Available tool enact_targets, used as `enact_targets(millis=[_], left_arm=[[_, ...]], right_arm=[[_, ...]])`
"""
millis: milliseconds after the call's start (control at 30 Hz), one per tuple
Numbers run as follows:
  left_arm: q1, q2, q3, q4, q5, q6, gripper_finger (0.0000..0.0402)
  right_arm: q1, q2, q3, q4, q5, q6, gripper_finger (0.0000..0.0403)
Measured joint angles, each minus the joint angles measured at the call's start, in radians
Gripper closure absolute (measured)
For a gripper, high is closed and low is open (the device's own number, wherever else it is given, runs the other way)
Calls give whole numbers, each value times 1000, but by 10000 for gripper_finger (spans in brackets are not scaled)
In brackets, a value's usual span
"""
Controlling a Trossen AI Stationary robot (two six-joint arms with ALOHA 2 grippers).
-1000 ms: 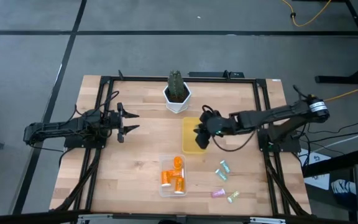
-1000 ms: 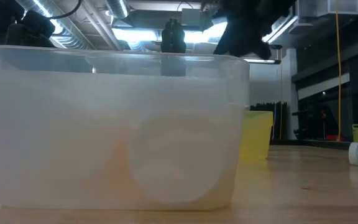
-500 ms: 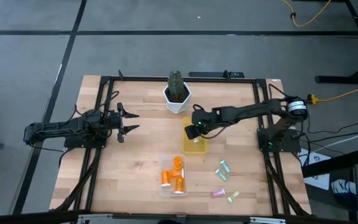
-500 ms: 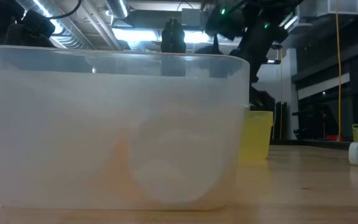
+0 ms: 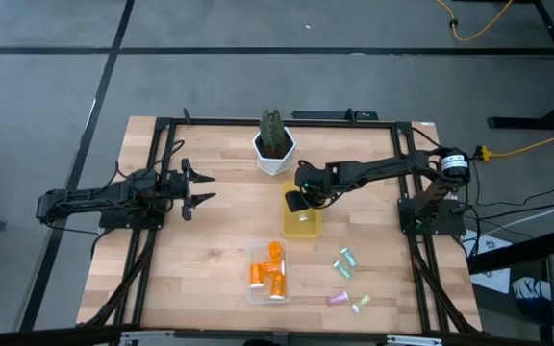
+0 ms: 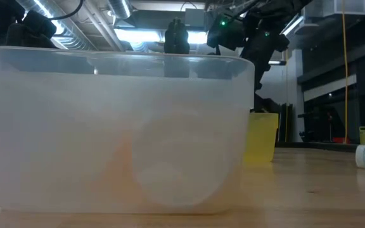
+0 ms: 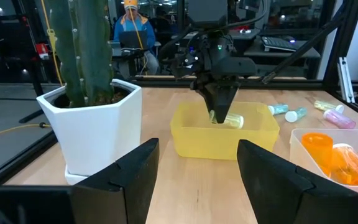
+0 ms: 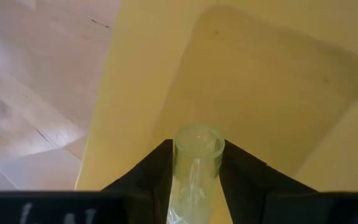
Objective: Pick and place medicine bottles into bin by pill shape (circle, oval)
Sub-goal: Put the small yellow pill bottle into the small yellow bin
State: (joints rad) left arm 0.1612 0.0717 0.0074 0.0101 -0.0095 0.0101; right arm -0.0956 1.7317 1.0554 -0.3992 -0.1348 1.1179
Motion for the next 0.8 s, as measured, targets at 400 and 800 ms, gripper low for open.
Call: enact_targets(millis=[400, 800], left_arm=[[0, 0, 0, 0, 0, 0, 190], [0, 0, 0, 0, 0, 0, 190]], right_arm=[[0, 0, 0, 0, 1, -53, 275], [0, 0, 0, 11, 2, -80, 273]])
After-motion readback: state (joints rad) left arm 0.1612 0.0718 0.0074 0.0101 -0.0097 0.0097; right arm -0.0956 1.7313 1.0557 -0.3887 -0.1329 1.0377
